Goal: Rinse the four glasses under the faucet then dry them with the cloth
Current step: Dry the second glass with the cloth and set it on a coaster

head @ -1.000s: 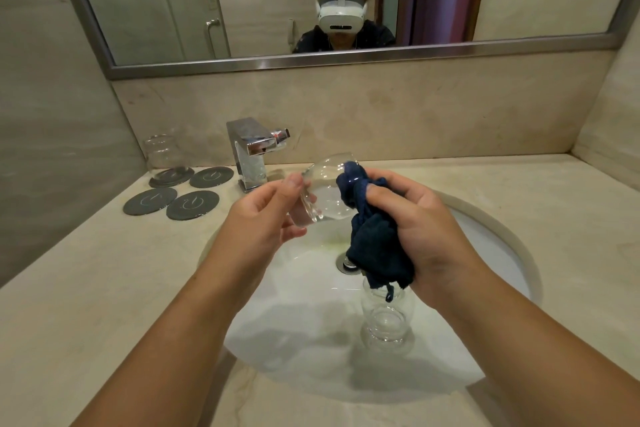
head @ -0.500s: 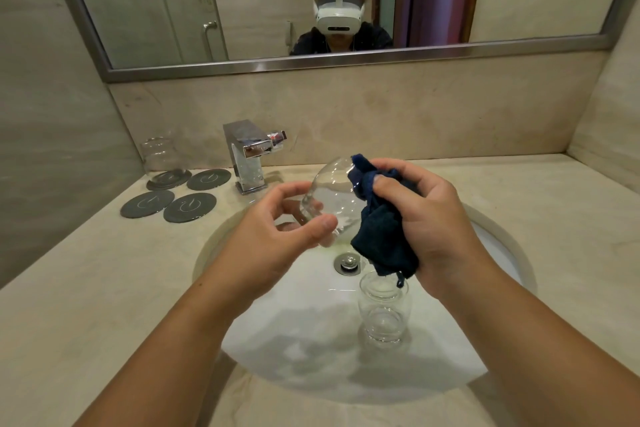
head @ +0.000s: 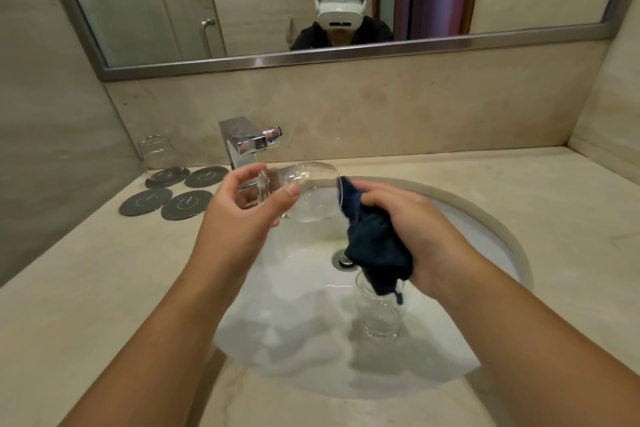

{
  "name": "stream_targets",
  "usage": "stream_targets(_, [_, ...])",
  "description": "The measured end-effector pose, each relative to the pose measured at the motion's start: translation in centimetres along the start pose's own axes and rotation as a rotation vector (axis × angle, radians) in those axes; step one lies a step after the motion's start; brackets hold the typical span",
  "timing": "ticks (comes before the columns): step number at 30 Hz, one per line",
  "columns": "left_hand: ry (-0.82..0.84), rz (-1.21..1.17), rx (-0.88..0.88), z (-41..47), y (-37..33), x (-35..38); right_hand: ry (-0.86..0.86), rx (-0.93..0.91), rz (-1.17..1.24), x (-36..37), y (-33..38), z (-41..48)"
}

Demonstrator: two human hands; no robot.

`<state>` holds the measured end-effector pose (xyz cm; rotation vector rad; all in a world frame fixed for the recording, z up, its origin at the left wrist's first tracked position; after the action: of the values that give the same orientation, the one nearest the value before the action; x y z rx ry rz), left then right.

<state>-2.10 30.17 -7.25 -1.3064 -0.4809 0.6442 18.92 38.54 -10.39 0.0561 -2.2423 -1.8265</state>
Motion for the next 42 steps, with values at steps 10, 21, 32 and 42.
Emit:
stream_targets(10, [0.012, -0.037, 0.006, -0.8, -0.1, 0.8, 0.242, 0.228, 0.228, 3.6, -2.8, -1.3])
stream_targets(21, [0.218, -0.144, -0.116, -1.9, 1.8, 3.6, 0.344, 0.226, 0.325, 5.4, -2.4, -2.3])
stream_targets(32, [-0.039, 0.009, -0.077, -0.2, 0.6, -0.6, -0.13, -0.381, -0.348, 1.6, 1.4, -1.4])
stream_targets(42, [-0.21, 0.258, 0.013, 4.8, -0.4, -8.9, 0.085, -0.804, -0.784, 10.7, 5.3, -4.3])
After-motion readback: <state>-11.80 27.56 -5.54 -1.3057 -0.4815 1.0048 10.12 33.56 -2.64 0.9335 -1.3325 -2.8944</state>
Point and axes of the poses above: each hand's wrist, its own z-axis towards the middle knuckle, its own x-axis out of the palm, y = z × x, the point moved 10 cm from there along z, towards the middle knuckle, and after that the axes turned 9 degrees about -y, right-handed, at the moved point
